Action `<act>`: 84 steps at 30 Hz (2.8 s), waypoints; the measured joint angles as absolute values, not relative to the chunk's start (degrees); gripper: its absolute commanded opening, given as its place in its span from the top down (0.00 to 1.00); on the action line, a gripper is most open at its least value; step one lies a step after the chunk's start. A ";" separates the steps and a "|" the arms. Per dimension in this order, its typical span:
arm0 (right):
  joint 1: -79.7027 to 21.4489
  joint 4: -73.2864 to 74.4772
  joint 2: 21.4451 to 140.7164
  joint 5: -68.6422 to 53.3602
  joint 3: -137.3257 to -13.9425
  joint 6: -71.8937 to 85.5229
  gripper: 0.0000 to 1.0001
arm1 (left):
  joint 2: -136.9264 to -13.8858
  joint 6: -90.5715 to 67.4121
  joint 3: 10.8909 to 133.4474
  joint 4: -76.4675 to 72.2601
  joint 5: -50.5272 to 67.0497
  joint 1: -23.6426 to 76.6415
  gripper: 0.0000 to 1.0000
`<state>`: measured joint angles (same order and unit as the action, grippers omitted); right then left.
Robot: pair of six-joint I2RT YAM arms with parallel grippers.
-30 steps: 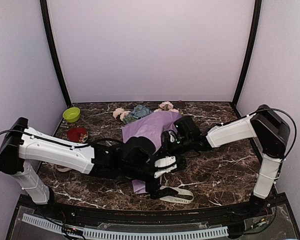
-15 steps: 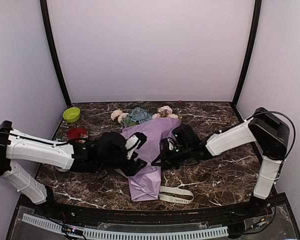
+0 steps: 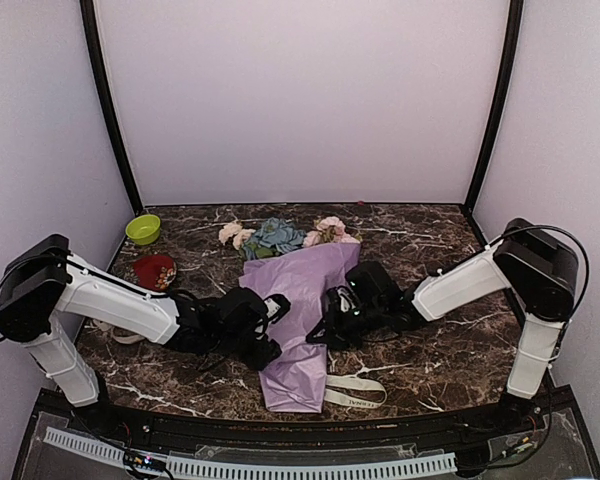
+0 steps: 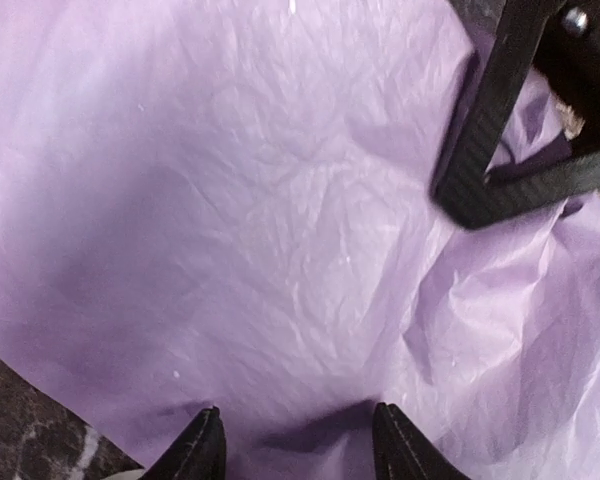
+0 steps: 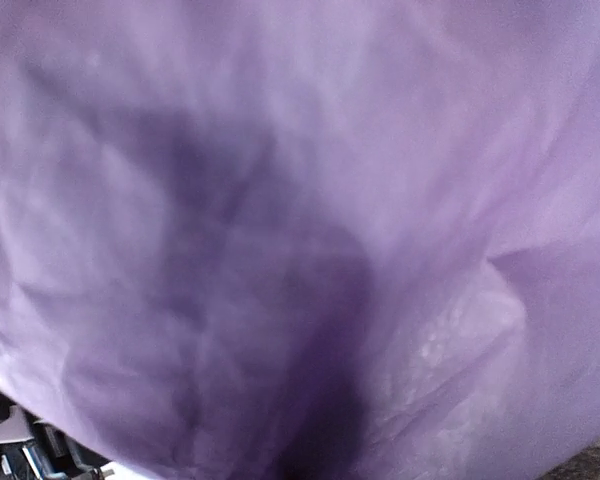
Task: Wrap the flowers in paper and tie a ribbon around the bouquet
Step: Place the folded bouquet on the ribbon, then pick up the right side of the ribbon from the center of the board, then adjust the ribbon at the center of the board.
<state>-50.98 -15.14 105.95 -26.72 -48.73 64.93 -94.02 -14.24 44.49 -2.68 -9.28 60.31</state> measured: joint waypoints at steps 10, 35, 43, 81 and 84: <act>-52.01 0.84 96.05 -17.93 -48.75 56.60 0.64 | -95.20 -16.38 42.54 -4.27 -6.35 60.16 0.51; -71.11 34.24 95.57 -5.21 -54.28 38.37 0.59 | -93.45 -17.37 38.48 -9.13 -5.21 60.01 0.50; -74.78 34.87 95.48 -4.69 -54.06 38.15 0.69 | -93.43 -17.37 38.46 -9.08 -5.17 60.01 0.50; -11.81 20.95 78.00 18.94 -83.29 24.75 1.00 | -94.89 -16.12 40.47 -7.81 -5.17 60.01 0.52; -16.80 17.15 74.08 15.27 -84.47 23.05 1.00 | -95.02 -16.03 40.51 -8.03 -5.06 60.01 0.53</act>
